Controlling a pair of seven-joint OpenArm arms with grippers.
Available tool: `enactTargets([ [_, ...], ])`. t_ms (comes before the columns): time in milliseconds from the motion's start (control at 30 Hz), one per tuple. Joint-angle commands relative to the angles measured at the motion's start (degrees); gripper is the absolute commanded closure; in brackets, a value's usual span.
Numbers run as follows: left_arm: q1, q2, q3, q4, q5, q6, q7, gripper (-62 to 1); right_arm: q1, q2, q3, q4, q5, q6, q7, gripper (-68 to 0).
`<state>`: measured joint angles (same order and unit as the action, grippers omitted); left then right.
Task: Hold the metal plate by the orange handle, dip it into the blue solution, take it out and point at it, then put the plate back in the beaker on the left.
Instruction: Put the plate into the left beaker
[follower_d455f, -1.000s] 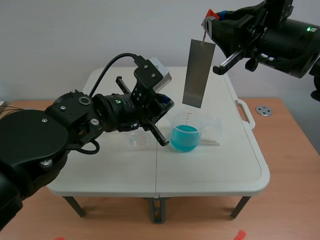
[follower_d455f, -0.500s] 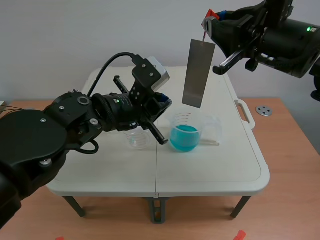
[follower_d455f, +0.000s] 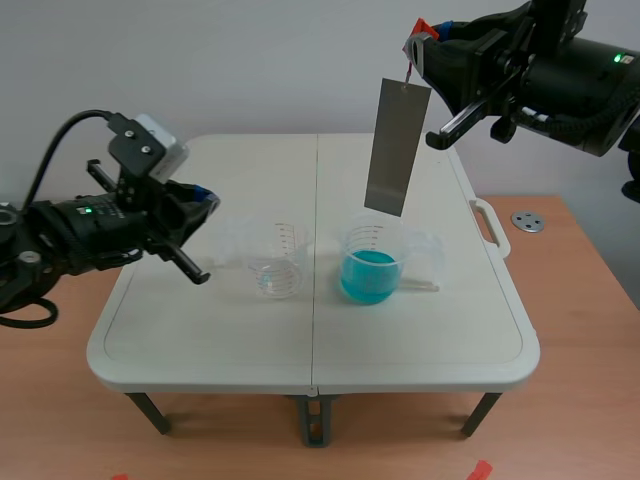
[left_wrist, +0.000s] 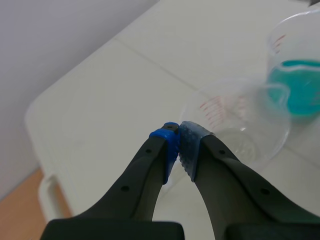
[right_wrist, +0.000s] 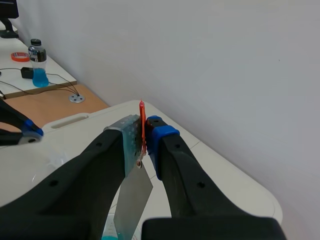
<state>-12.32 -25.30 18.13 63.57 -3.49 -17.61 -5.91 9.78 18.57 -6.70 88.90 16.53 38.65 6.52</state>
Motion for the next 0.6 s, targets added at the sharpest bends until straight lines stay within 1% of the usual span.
enactTargets([
  [0, 2.14, -2.27, -2.32, 2.08, -1.57, 0.17, -0.98, -1.5, 1.44, 0.46, 0.26, 1.46, 0.81, 0.00, 1.07, -1.3],
  [133, 9.14, -6.67, -8.52, 2.73, -3.50, 0.37, -2.49, -1.5, 1.79, 0.46, 0.11, 1.46, 0.83, 0.00, 1.31, -1.3],
  [267, 17.07, -8.98, -14.64, 2.73, -4.74, 0.37, -3.28, -1.5, 2.51, 0.46, -1.46, 1.46, 0.79, 0.00, 0.96, -1.3],
  [433, 27.39, -9.33, -19.91, 2.71, -4.72, 0.39, -3.54, -1.5, 4.15, 0.46, -3.50, 1.46, 0.85, -0.07, 0.63, -1.3],
  [567, 35.71, -9.18, -20.52, 2.71, -5.42, 0.39, -3.72, -1.5, 5.84, -0.04, -4.92, 1.42, 0.81, -0.52, 0.33, -1.3],
])
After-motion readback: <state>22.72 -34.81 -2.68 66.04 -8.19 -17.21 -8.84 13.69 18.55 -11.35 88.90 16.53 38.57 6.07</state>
